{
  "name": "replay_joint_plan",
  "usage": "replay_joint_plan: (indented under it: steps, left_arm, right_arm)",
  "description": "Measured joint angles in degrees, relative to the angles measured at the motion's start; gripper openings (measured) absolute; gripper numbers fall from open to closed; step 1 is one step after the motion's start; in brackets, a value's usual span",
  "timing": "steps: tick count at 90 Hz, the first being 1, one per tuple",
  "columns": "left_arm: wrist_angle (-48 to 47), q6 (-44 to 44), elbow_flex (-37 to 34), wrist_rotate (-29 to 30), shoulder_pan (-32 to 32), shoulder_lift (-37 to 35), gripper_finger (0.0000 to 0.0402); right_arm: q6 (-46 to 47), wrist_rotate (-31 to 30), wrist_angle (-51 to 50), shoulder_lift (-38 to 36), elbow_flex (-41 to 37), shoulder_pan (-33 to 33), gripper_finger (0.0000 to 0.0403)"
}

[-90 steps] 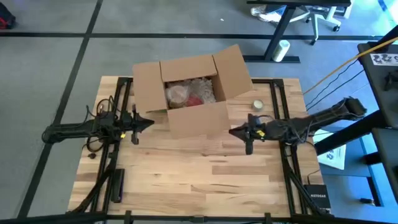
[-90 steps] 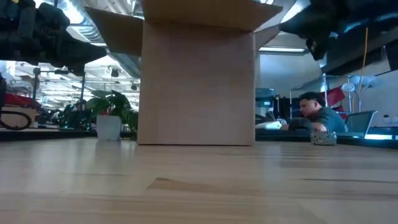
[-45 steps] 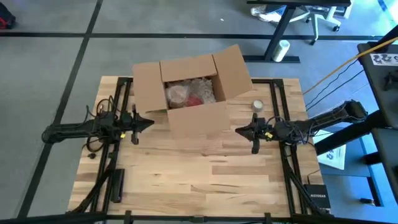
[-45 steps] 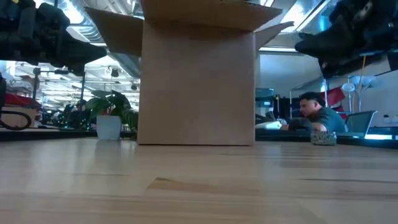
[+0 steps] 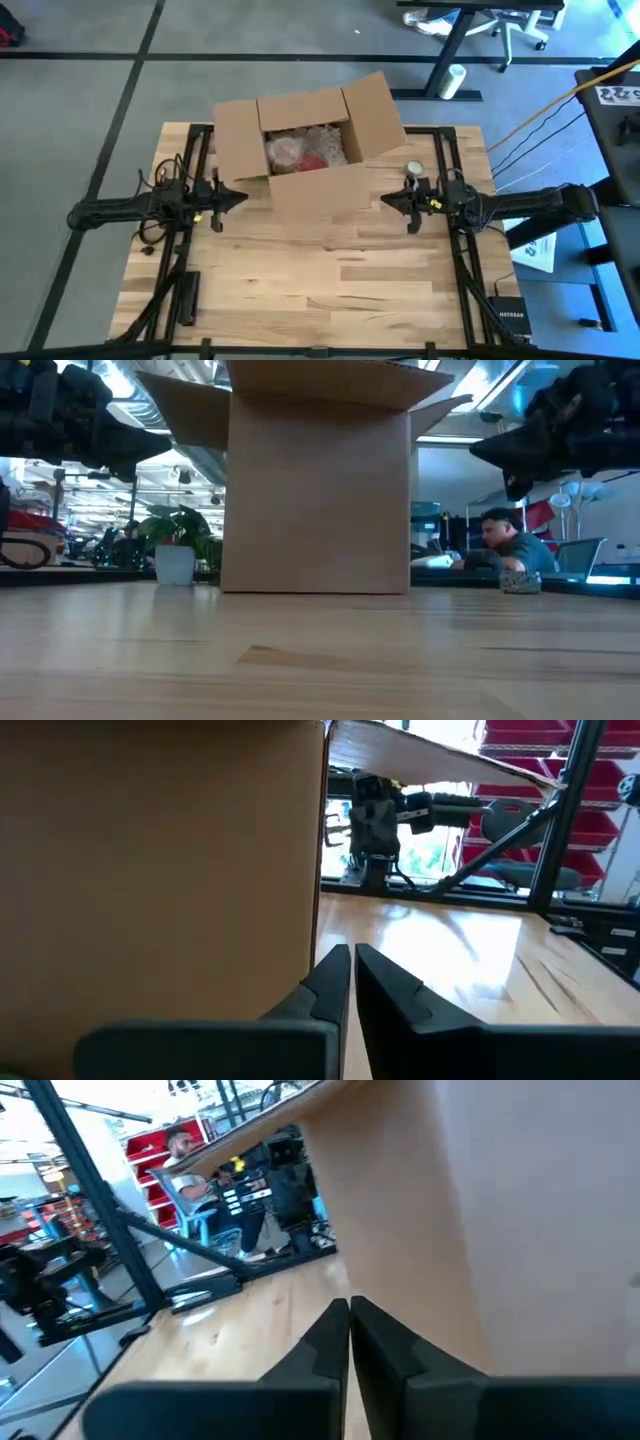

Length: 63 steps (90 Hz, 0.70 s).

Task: Wrap mug
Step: Return to Home Position

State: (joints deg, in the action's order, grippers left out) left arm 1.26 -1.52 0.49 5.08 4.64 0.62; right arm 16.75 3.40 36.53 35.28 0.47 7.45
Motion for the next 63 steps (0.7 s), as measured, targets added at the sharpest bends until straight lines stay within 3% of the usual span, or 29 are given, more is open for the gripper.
replay_joint_plan:
  steps: [28,63]
  left_arm:
    - [0.00,0.00,0.00,0.00,0.02,0.02,0.0001]
    - [0.00,0.00,0.00,0.00,0.02,0.01,0.0001]
  right_arm:
    - [0.86,4.85,-5.06,-6.59,0.00,5.50,0.0000]
    - [2.26,0.00,-31.78,-32.94,0.00,5.34,0.0000]
